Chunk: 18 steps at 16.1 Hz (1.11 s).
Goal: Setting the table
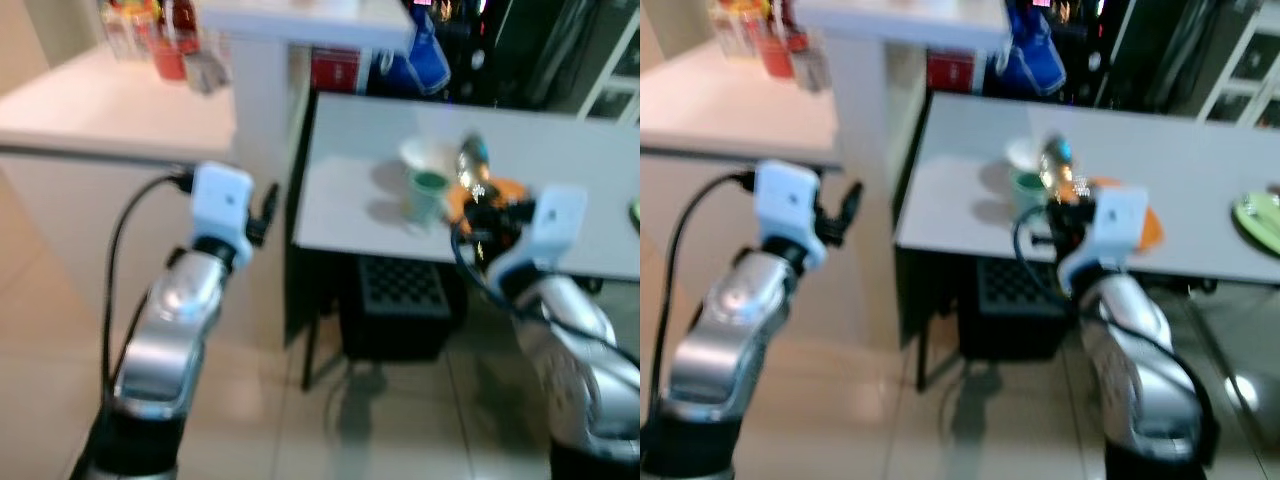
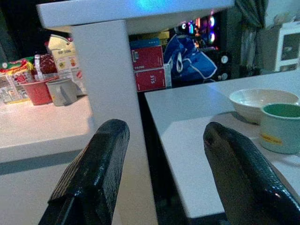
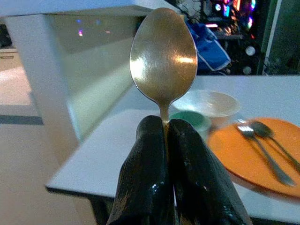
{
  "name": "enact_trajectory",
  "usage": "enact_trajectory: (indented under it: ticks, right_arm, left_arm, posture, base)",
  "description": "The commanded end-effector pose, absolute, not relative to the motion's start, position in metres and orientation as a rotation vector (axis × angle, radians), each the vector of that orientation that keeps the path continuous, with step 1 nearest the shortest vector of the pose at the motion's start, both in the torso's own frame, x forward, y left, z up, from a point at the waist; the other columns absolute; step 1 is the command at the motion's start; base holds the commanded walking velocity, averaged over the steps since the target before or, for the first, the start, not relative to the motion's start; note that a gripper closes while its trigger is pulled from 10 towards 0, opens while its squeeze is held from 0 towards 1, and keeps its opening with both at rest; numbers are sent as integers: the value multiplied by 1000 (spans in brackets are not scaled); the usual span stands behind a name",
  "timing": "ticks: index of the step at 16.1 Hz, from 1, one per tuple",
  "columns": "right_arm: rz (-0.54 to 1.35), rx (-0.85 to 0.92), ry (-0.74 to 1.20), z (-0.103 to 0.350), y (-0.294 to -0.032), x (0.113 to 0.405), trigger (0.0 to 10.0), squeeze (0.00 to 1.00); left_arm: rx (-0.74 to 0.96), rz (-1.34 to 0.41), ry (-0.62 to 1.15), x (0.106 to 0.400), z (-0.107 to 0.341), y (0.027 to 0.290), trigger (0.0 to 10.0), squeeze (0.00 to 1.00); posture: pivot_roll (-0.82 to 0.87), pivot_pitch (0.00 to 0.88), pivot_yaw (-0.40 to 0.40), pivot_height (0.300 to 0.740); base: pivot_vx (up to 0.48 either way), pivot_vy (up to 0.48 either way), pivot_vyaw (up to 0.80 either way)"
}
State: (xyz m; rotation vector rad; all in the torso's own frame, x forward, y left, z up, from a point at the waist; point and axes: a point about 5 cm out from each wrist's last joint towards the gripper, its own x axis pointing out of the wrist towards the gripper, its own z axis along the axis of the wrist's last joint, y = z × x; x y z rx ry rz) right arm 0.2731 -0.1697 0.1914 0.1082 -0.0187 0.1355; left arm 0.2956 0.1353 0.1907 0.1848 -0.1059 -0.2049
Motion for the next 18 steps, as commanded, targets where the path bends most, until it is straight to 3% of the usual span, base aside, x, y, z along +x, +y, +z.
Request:
enact_trajectory:
  ticks: [1, 18]
  right_arm:
    - [104, 102, -18, 190, -177, 273, 10000, 0]
    - [148, 118, -2, 185, -169, 277, 10000, 0]
  left_arm:
    - [188, -232, -121, 297, 193, 126, 10000, 0]
    - [198, -232, -135, 297, 192, 124, 10000, 0]
  posture:
    - [-51, 0, -20, 740]
    - [-36, 0, -45, 740]
  base:
    - [0, -458, 0]
    - [0, -461, 0]
